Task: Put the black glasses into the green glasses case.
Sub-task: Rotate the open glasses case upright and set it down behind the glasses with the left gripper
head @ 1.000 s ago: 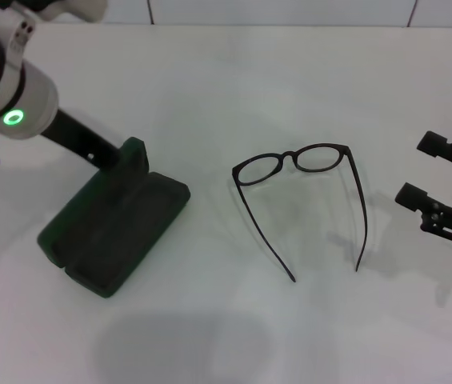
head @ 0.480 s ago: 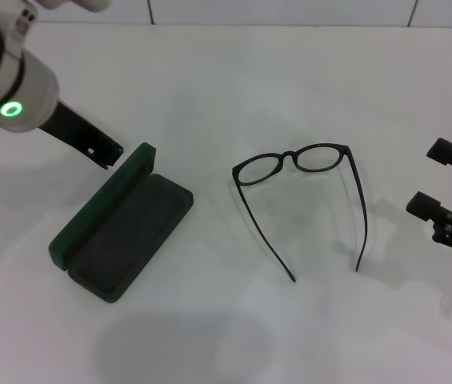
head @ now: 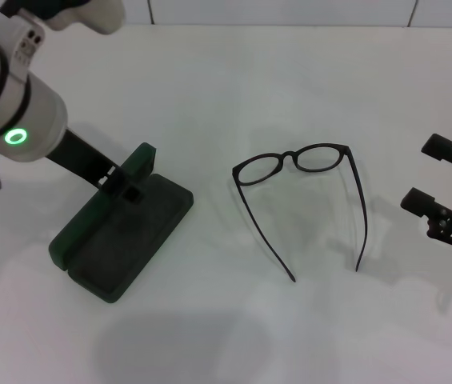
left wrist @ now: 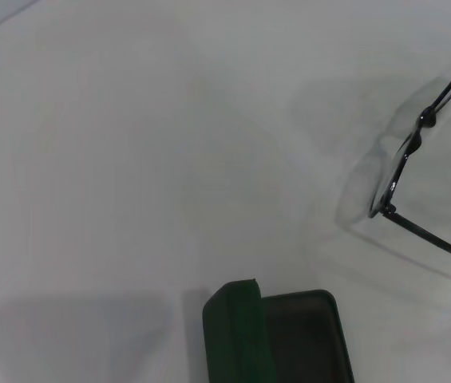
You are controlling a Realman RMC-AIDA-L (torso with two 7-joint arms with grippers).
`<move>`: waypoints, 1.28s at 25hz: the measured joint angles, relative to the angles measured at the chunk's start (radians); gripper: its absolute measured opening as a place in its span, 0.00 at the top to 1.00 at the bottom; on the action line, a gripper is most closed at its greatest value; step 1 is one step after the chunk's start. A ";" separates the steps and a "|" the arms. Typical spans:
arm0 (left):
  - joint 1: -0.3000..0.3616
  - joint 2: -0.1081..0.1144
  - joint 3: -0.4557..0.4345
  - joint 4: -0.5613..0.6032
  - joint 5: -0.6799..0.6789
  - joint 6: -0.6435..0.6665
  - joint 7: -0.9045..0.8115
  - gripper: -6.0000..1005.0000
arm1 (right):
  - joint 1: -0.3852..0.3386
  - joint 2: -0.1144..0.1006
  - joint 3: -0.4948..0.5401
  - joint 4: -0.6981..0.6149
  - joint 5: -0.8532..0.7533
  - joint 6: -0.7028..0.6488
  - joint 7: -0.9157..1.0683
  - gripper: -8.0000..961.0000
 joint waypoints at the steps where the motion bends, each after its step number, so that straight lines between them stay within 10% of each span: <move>1: 0.003 0.000 0.004 -0.003 -0.001 -0.007 -0.003 0.57 | 0.000 0.000 0.000 0.000 0.000 0.000 0.000 0.16; 6: 0.000 0.001 0.010 -0.080 0.020 -0.057 -0.004 0.43 | 0.000 0.000 0.002 0.000 0.001 0.001 -0.002 0.16; 22: -0.045 0.000 0.061 -0.254 0.107 -0.119 0.020 0.45 | -0.011 0.000 0.003 0.008 0.002 0.015 -0.005 0.16; 32: -0.045 0.000 0.079 -0.254 0.105 -0.119 0.023 0.69 | -0.011 0.001 -0.001 0.010 0.001 0.015 -0.005 0.16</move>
